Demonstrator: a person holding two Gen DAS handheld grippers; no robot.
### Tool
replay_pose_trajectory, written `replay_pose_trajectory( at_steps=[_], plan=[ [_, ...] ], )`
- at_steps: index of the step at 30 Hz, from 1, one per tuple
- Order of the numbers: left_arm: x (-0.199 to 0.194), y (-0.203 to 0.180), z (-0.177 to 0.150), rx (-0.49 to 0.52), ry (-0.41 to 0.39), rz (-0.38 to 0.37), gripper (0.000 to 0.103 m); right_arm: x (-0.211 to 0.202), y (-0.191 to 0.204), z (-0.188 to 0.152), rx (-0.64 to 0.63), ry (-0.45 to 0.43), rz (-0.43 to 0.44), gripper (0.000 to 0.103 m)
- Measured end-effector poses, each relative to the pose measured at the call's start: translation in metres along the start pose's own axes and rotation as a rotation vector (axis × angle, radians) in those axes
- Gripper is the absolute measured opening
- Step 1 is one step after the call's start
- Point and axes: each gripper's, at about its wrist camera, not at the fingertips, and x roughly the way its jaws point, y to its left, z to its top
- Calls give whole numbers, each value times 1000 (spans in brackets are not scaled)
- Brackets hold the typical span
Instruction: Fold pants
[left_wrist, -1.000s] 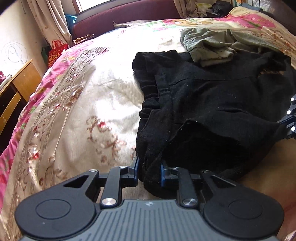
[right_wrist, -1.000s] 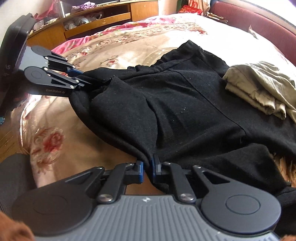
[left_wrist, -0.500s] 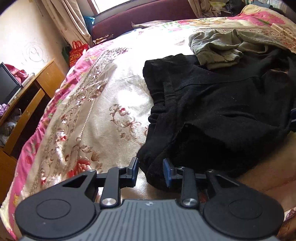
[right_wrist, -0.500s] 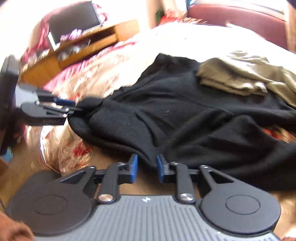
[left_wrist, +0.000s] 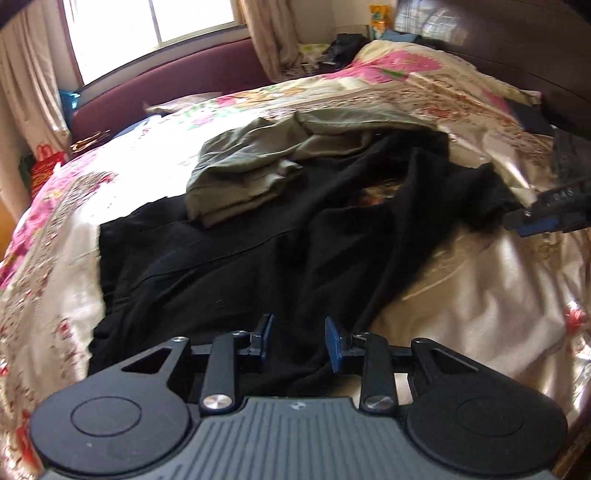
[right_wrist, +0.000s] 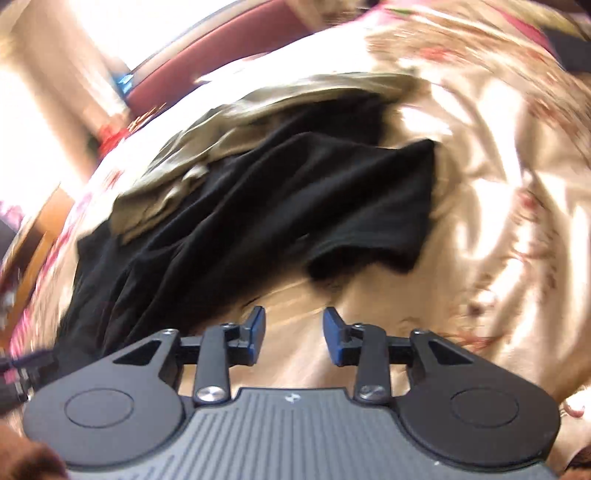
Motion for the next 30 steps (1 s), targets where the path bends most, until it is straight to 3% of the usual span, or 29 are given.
replay_pose_trajectory(
  at_steps=[5, 7, 9, 10, 11, 12, 17, 22, 25, 27, 29, 30],
  plan=[
    [31, -42, 24, 78, 22, -82, 47, 17, -28, 22, 196, -50, 121, 52],
    [42, -50, 31, 84, 39, -91, 47, 32, -33, 29, 246, -44, 121, 52],
    [51, -55, 37, 79, 52, -90, 47, 45, -38, 32, 286, -47, 108, 38],
    [54, -56, 39, 77, 54, -87, 47, 49, -41, 33, 313, -48, 112, 13],
    [57, -57, 42, 74, 56, -89, 47, 50, -46, 34, 342, -51, 131, 6],
    [60, -58, 44, 73, 59, -92, 47, 48, -49, 36, 356, -65, 150, 6],
    [74, -67, 61, 86, 56, -113, 47, 0, -46, 70, 151, -219, 97, 5],
    [65, -82, 76, 79, 11, -195, 47, -77, -54, 108, 11, -412, 64, 5],
    [58, -94, 74, 92, -4, -260, 48, -120, -73, 111, -113, -496, -27, 5],
    [61, -104, 71, 125, 12, -277, 49, -122, -91, 108, -210, -392, -142, 5],
    [66, -112, 66, 162, 35, -274, 49, -117, -110, 90, -202, -333, -362, 13],
    [68, -114, 65, 172, 45, -272, 49, -115, -118, 84, -191, -315, -403, 13]
  ],
)
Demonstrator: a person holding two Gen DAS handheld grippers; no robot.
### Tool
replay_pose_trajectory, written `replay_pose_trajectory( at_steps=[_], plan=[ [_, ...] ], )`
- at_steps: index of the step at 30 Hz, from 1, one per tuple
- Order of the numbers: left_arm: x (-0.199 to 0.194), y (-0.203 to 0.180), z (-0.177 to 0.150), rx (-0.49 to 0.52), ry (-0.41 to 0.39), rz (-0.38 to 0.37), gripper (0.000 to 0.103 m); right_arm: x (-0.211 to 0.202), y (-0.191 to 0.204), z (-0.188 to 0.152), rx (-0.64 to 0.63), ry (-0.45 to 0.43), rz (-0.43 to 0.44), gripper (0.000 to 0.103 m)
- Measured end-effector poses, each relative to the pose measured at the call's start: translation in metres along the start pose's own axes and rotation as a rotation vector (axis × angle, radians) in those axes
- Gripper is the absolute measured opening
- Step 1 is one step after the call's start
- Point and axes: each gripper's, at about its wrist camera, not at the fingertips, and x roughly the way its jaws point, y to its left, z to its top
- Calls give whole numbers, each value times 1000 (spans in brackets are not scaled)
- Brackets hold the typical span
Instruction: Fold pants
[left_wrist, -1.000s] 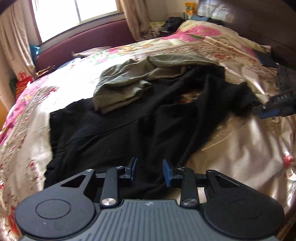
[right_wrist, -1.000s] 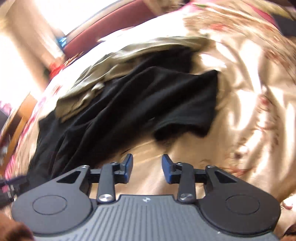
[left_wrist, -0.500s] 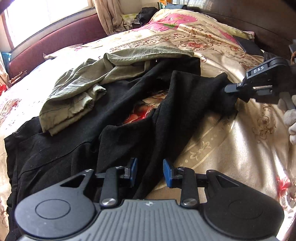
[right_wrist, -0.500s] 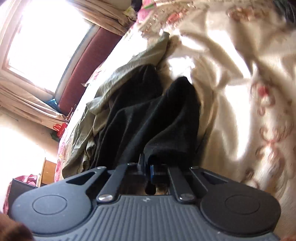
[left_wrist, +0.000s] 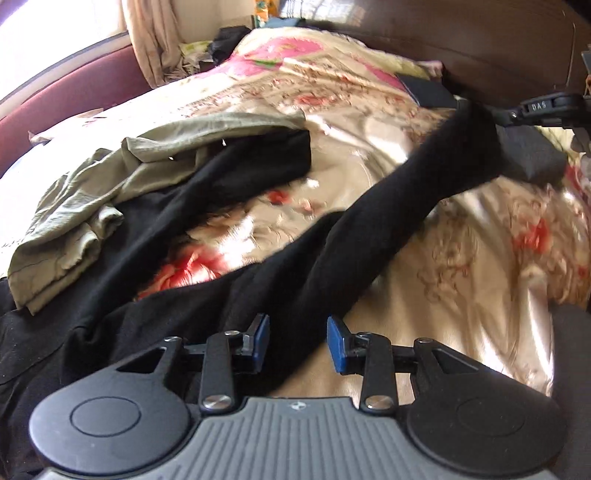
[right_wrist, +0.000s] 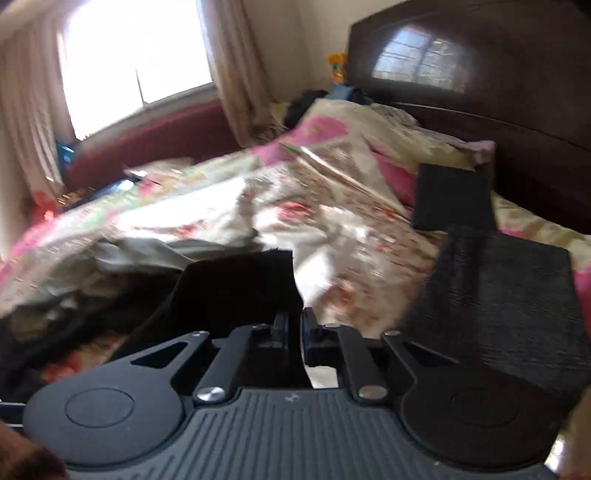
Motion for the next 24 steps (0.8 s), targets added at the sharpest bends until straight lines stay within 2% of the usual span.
replay_pose_trajectory(
  at_steps=[3, 6, 8, 10, 12, 14, 17, 19, 22, 24],
  plan=[
    [3, 1, 0, -6, 10, 2, 49, -5, -8, -14, 50, -2, -6, 13],
    [2, 8, 1, -20, -1, 11, 49, -9, 16, -12, 16, 0, 103, 13],
    [6, 12, 3, -12, 3, 16, 50, -3, 47, -10, -71, 27, 186, 15],
    [13, 16, 3, 19, 25, 29, 52, 9, 79, -11, -151, 68, 262, 24],
    [20, 20, 3, 36, 48, 45, 52, 24, 112, -15, -222, 109, 337, 26],
    [23, 23, 1, 42, 67, 20, 52, 43, 147, -22, -318, 161, 431, 28],
    [29, 25, -2, 63, 95, -18, 52, 59, 190, -28, -490, 200, 523, 37],
    [32, 28, -2, 69, 108, -37, 50, 68, 213, -32, -616, 254, 575, 45],
    [29, 31, -2, 91, 107, -40, 40, 79, 228, -34, -746, 344, 637, 46],
    [26, 37, -1, 77, 97, -59, 40, 86, 231, -34, -807, 385, 652, 52]
  ],
)
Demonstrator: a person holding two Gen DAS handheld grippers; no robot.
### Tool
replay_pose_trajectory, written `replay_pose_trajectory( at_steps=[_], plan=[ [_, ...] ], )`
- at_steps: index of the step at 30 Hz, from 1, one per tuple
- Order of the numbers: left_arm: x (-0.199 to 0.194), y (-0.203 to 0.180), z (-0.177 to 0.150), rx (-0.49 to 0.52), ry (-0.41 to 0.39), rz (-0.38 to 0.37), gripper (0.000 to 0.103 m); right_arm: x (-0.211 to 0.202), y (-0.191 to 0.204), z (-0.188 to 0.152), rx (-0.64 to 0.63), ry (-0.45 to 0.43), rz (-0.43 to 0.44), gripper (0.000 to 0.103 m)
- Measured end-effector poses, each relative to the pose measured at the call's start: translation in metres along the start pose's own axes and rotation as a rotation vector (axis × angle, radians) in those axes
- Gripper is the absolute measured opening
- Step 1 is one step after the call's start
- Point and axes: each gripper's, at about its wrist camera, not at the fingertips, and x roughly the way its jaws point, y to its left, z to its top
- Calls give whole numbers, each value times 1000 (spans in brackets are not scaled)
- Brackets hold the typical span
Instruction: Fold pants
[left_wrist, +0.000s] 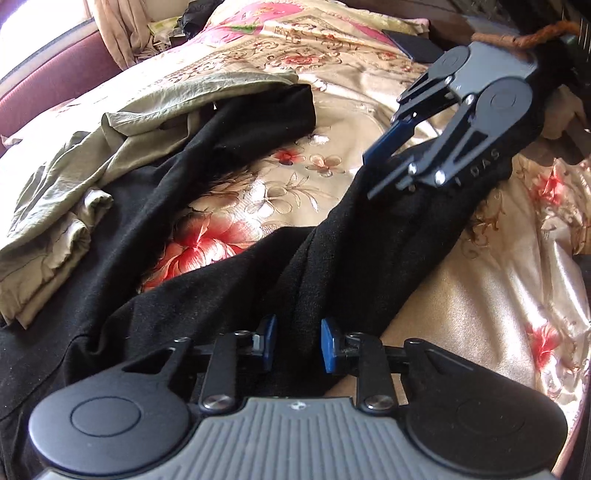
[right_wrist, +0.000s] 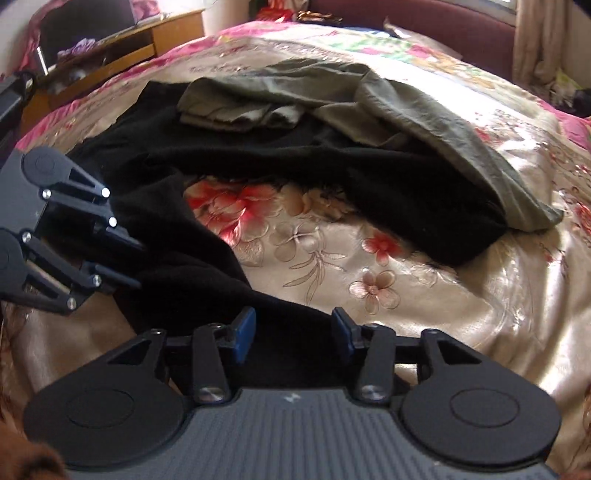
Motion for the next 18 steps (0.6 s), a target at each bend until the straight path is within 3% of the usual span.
replay_pose_trajectory(
  at_steps=[2, 4, 6, 7, 12, 14, 18],
  plan=[
    [-2, 3, 1, -1, -4, -17, 41, 5, -2, 2, -56, 21, -20, 58],
    [-1, 4, 1, -2, -11, -16, 44, 14, -6, 3, -58, 40, -37, 57],
    [2, 4, 2, -12, -12, -15, 49, 22, -11, 6, 14, 89, -21, 35],
    [5, 4, 2, -12, -7, -11, 49, 22, -10, 6, 32, 102, -17, 10],
    [5, -3, 1, 28, -5, 9, 47, -41, 19, -10, 48, -16, -43, 4],
    [-3, -7, -2, 38, 0, -22, 35, -76, 40, -24, 75, -56, -26, 2],
    [-33, -36, -19, 110, -1, -108, 31, -117, 87, -65, 111, -42, 63, 2]
  ],
)
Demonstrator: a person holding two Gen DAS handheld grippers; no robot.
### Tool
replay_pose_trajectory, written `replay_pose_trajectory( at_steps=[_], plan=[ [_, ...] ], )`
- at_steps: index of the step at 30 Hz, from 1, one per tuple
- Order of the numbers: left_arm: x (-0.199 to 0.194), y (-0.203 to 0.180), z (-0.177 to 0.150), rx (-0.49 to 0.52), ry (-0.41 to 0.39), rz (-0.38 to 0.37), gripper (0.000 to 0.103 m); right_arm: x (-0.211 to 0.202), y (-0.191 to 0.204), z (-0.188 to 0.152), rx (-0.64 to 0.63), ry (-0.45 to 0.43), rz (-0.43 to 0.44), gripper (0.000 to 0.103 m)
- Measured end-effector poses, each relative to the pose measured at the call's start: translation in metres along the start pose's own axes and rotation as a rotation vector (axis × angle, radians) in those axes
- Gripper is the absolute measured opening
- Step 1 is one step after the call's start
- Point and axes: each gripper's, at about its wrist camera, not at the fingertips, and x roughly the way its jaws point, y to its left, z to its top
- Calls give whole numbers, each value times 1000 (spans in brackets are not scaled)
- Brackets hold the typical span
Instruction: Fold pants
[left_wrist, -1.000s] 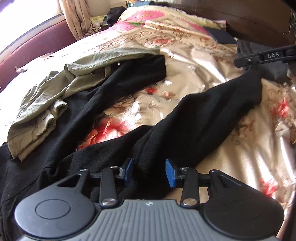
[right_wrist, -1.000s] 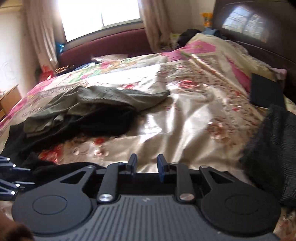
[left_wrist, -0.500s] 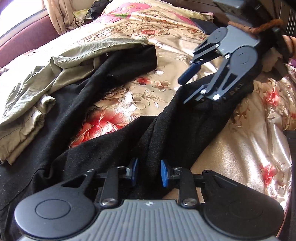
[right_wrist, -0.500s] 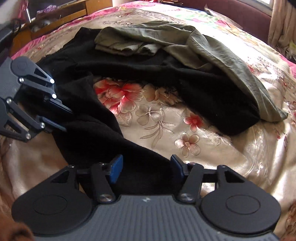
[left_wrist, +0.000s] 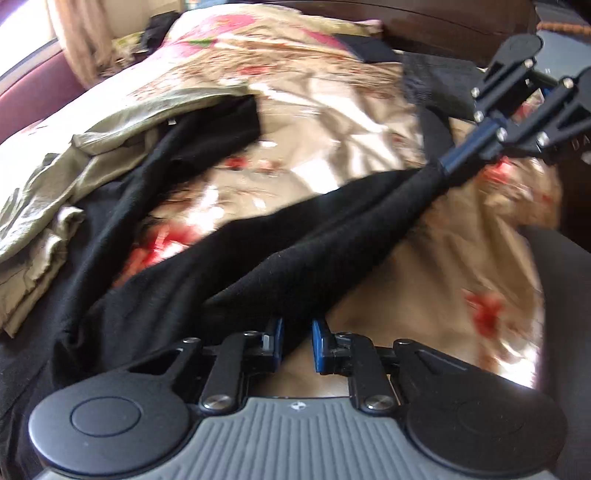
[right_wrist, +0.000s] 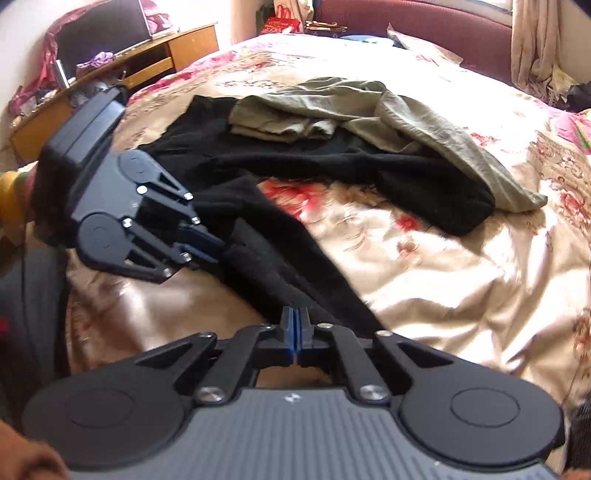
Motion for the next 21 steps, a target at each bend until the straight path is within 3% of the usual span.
replay_pose_trajectory(
  at_steps=[3, 4, 6, 9, 11, 12, 15, 17, 19, 21],
  plan=[
    [-3, -29, -14, 90, 51, -22, 32, 11, 11, -35, 81, 106, 47, 3],
    [-2, -36, -17, 119, 64, -11, 32, 17, 12, -44, 93, 157, 33, 4],
    [-3, -43, -18, 129, 65, 13, 32, 17, 8, -54, 142, 169, -37, 10],
    [-14, -45, -11, 95, 35, -12, 33, -11, -18, -63, 326, 67, -80, 15],
    [-21, -47, -6, 86, 0, -13, 38, -33, -40, -72, 476, -29, -158, 42],
    [-23, -48, -4, 85, -16, -11, 38, -43, -52, -79, 553, -76, -205, 47],
    [-19, -49, 6, 63, -64, 2, 40, -58, -89, -104, 802, -185, -338, 50],
    [-13, -50, 13, 33, -86, -3, 41, -55, -108, -115, 951, -213, -304, 51],
    [-4, -55, 22, 13, -96, -18, 41, -48, -117, -116, 1011, -223, -285, 51],
    [7, -62, 30, 14, -95, -52, 42, -41, -119, -104, 990, -207, -291, 51]
  ],
)
